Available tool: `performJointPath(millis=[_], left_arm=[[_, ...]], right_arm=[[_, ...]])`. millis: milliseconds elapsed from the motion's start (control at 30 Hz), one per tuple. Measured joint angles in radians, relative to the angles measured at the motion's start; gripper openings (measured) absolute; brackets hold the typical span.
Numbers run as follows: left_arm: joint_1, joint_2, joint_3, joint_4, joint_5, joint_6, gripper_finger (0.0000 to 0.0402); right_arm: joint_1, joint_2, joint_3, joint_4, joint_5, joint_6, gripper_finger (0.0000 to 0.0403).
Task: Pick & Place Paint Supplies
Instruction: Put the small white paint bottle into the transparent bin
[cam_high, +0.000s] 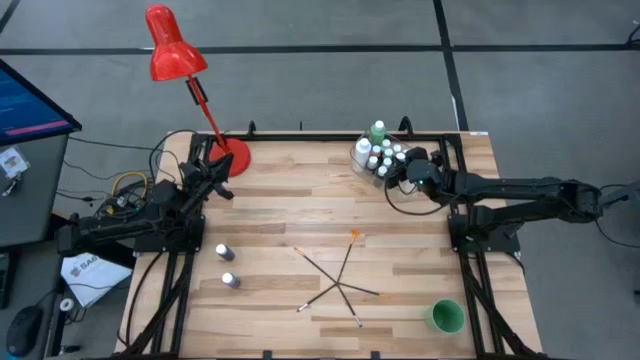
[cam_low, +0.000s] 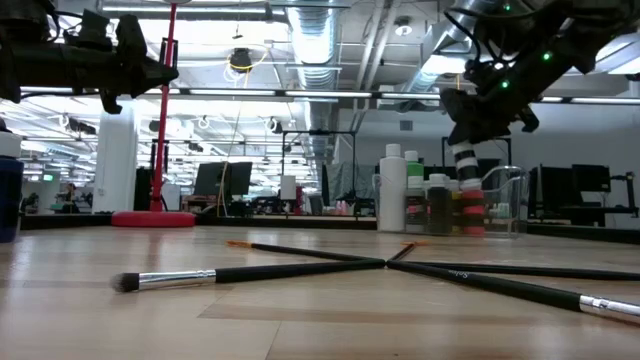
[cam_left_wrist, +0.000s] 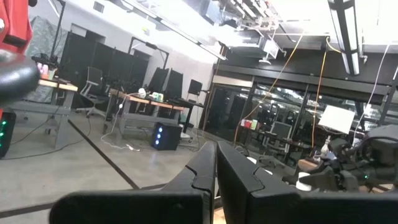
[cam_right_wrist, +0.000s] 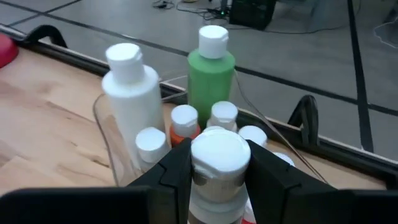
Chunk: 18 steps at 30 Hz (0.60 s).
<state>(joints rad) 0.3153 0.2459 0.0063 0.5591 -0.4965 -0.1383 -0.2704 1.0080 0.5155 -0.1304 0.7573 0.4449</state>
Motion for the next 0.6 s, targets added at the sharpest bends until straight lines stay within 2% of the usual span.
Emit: performJointPath(millis=[467,600], left_arm=[[0.000,0.000,0.000,0.021,-0.002,0.001,0.0008],[0.000,0.000,0.000,0.026,-0.049,0.002,0.0008]], right_arm=[[-0.006,0.000,-0.061,0.062,-0.013,0.028,0.0113],[-0.005,0.002,-0.061,0.061,-0.020,0.030,0.0115]])
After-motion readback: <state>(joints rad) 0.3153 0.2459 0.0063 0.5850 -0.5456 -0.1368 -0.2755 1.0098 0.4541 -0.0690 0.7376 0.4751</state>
